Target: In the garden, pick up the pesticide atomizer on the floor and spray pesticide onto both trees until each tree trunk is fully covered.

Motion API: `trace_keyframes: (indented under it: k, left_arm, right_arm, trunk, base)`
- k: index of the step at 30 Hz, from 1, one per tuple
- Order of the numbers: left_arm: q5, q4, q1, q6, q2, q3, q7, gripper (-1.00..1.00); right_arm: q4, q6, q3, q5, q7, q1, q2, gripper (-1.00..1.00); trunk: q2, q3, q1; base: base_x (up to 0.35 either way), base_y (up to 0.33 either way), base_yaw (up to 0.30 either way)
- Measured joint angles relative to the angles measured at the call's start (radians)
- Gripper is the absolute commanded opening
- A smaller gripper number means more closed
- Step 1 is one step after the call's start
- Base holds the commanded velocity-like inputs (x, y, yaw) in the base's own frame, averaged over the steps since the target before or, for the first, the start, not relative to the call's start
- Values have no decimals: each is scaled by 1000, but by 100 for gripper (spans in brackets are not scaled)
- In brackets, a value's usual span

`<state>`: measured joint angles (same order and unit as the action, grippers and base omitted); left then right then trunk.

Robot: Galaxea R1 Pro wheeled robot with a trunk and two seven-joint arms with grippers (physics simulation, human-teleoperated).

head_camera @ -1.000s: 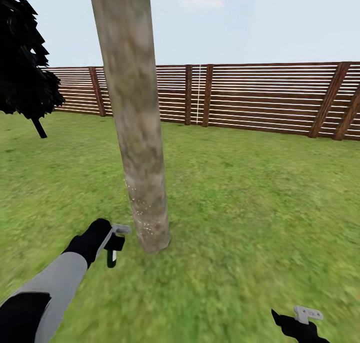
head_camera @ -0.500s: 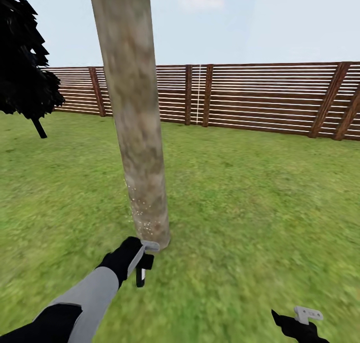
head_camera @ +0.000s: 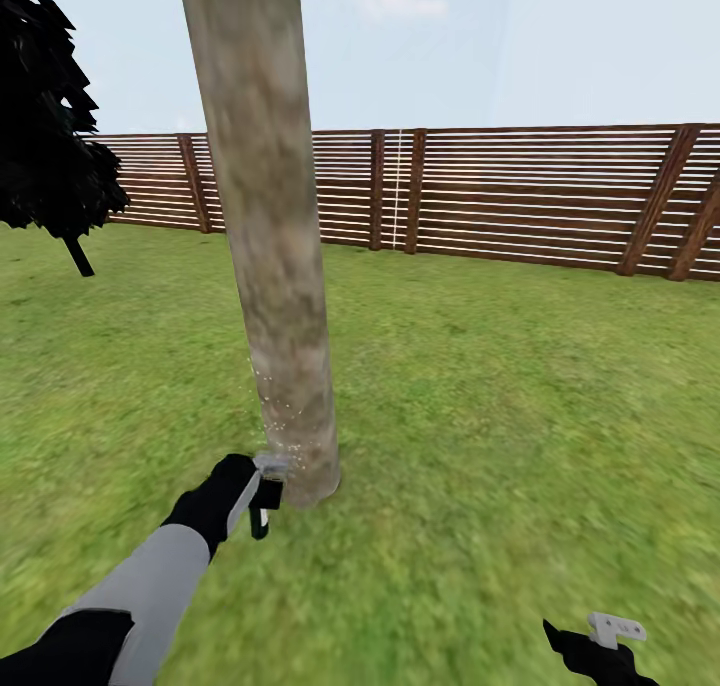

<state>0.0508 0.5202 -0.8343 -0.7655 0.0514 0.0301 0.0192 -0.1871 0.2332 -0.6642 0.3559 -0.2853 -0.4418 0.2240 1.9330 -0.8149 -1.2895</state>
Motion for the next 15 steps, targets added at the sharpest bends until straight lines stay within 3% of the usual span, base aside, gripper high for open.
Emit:
trace_keyframes:
  k: [2,3,5,7,8,11,15]
  left_arm:
    - [-2,-84,0,8,5,0,-1,-100]
    - [-2,-135,0,45,6,0,-1,-100]
    - [-4,-269,8,193,8,0,-2,-100]
    - [-3,-335,24,284,8,-2,-1,-100]
    - [-4,-346,40,321,10,-2,-1,-100]
    - [-16,-344,52,349,23,-5,1,-100]
    - [-62,-256,53,347,40,-3,15,-100]
  right_arm:
    - [0,0,0,0,0,0,0,100]
    - [0,0,0,0,0,0,0,100]
    - [0,0,0,0,0,0,0,100]
    - [0,0,0,0,0,1,0,100]
    - [0,0,0,0,0,1,0,100]
    - [0,0,0,0,0,1,0,100]
    - [-1,0,0,-1,0,1,0,100]
  trunk:
    - [0,0,0]
    - [0,0,0]
    - [0,0,0]
    - [0,0,0]
    - [0,0,0]
    - [0,0,0]
    - [0,0,0]
  base:
    - [0,0,0]
    - [0,0,0]
    - [0,0,0]
    - [0,0,0]
    - [0,0,0]
    - [0,0,0]
    - [0,0,0]
